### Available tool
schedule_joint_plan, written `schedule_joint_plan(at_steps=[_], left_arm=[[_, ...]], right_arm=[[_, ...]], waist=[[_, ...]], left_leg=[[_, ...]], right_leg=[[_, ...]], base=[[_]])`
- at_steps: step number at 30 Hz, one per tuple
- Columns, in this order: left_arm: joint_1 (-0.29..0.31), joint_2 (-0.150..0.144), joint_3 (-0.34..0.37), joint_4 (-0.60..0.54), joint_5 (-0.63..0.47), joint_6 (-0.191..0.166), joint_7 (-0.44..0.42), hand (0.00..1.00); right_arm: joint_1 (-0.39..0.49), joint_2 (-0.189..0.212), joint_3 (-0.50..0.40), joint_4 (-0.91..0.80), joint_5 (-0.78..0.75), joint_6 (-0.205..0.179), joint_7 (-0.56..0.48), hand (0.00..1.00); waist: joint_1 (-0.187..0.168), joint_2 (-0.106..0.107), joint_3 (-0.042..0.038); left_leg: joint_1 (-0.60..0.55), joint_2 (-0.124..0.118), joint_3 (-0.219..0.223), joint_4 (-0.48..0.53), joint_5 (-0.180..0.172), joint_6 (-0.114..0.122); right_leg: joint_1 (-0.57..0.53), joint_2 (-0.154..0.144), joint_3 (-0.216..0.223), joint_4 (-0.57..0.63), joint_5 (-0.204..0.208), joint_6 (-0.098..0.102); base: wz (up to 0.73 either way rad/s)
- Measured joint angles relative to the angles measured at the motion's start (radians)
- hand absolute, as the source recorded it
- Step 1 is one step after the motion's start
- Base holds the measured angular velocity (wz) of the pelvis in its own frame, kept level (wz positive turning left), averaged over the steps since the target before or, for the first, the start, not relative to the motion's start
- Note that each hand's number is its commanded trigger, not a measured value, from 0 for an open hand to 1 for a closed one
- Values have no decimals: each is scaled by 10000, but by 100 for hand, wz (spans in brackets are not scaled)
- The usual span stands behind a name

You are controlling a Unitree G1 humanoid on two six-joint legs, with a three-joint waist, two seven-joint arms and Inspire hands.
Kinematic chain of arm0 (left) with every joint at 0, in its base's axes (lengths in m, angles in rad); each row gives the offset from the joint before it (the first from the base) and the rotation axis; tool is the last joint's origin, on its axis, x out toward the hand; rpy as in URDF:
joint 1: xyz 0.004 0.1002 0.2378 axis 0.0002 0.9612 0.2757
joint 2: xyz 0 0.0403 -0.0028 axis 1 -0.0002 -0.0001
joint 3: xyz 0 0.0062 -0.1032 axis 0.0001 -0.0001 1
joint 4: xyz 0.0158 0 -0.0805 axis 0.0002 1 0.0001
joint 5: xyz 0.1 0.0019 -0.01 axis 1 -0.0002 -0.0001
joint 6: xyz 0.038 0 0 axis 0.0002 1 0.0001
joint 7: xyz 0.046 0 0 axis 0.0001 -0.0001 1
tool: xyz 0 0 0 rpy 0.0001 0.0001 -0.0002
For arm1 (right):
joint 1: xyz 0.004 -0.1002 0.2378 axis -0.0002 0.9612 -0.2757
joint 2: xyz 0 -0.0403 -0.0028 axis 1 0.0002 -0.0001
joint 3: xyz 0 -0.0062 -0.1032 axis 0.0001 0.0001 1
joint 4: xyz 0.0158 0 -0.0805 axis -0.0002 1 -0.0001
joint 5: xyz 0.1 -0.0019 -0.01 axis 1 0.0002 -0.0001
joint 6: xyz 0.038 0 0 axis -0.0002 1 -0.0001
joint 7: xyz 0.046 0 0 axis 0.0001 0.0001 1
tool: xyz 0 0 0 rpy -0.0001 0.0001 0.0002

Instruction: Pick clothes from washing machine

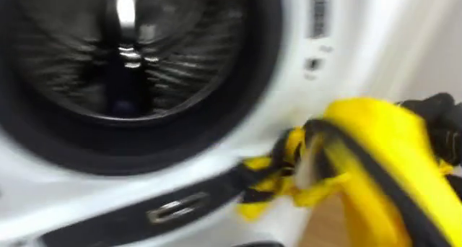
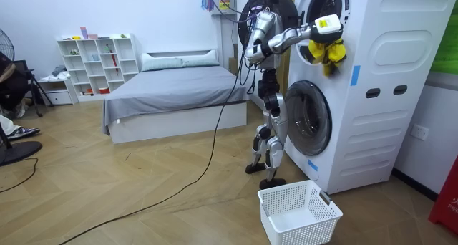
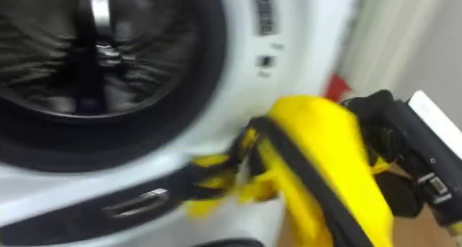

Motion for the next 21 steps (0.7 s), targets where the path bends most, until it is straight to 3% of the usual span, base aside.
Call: schedule_joint_plan(at_steps=[4,6,8,10,12,17,21], left_arm=[[107,270,-230,200,-43,231,7,0],[106,394,-270,241,-196,280,-42,0],[16,573,-524,267,-257,360,-65,0],[-35,607,-727,272,-246,527,-97,0],[-134,634,-934,353,-251,669,-228,0],[-586,1006,-1614,718,-259,964,-226,0],[-791,1027,-1850,795,-282,1191,-219,0]], right_arm=[[-8,-11,-171,460,-13,240,-212,100],[-21,-65,-199,802,4,318,-268,100],[-6,-136,-155,1309,-10,458,-264,100],[-28,-142,-54,1654,-37,577,-260,100],[-15,-144,-30,1818,-40,790,-184,100],[-34,-228,647,2667,-334,898,-140,100],[-132,-296,966,3657,-491,1110,-103,100]], waist=[[-425,-192,11],[-436,-245,2],[-452,-330,69],[-409,-336,63],[-421,-272,71],[-426,-361,102],[-401,-363,95]], left_leg=[[41,140,599,59,-92,-157],[34,154,779,119,-123,-197],[-6,166,875,129,-164,-207],[-48,172,1021,135,-218,-205],[-171,193,1076,228,-289,-178],[-528,207,1092,370,-403,-115],[-968,208,1191,542,-479,-42]], right_leg=[[-259,319,492,145,94,-112],[-388,413,622,255,92,-116],[-445,442,766,237,92,-114],[-538,480,867,267,85,-99],[-612,483,883,307,101,-69],[-962,557,1005,280,129,6],[-1405,548,1112,339,156,96]], base=[[-46],[-26],[-15],[-19],[-17],[-5],[-12]])
